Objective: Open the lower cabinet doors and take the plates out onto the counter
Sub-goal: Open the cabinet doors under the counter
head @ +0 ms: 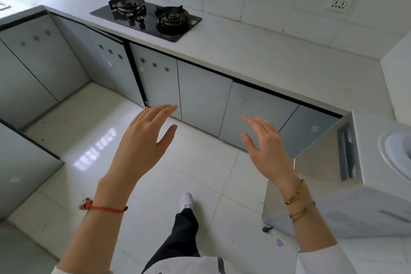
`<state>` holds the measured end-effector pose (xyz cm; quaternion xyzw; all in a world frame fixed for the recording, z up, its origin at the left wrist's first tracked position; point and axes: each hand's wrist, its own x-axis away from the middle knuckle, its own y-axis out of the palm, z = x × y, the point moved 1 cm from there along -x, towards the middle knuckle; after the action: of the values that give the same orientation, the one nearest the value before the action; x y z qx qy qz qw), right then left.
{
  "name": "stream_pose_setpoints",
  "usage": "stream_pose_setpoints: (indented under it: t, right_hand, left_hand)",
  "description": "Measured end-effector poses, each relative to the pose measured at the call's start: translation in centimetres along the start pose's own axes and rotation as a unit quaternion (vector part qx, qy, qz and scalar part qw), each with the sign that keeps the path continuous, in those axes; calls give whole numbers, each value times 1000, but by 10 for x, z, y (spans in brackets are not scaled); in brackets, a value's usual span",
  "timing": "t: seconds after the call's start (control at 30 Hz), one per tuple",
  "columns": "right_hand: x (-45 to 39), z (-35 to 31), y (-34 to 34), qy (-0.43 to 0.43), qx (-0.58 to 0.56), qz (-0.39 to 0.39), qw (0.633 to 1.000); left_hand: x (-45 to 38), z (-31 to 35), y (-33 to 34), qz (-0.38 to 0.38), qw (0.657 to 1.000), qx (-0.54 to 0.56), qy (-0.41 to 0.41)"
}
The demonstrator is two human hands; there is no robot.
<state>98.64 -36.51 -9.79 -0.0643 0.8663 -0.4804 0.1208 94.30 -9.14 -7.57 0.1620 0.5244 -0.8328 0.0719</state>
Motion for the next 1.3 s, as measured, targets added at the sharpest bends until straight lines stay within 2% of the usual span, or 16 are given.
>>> stream_pose_setpoints:
  t: [0.37,0.7,0.87,1.07,1.3]
  right_hand:
    - [-196,-4,20,9,-21,38,999]
    - [-277,24,30,49,-17,57,997]
    - [-309,44,31,48,-14,63,997]
    - [-353,84,48,34,-9,81,996]
    - [-374,153,121,26,14,89,996]
  left_hand:
    - [-191,-78,19,-11,1000,-15,14]
    - [-291,-100,62,-80,996,3,37]
    - [-329,-100,89,-87,995,4,46]
    - [-367,-109,146,-78,996,8,47]
    - [-369,-140,253,-82,995,27,51]
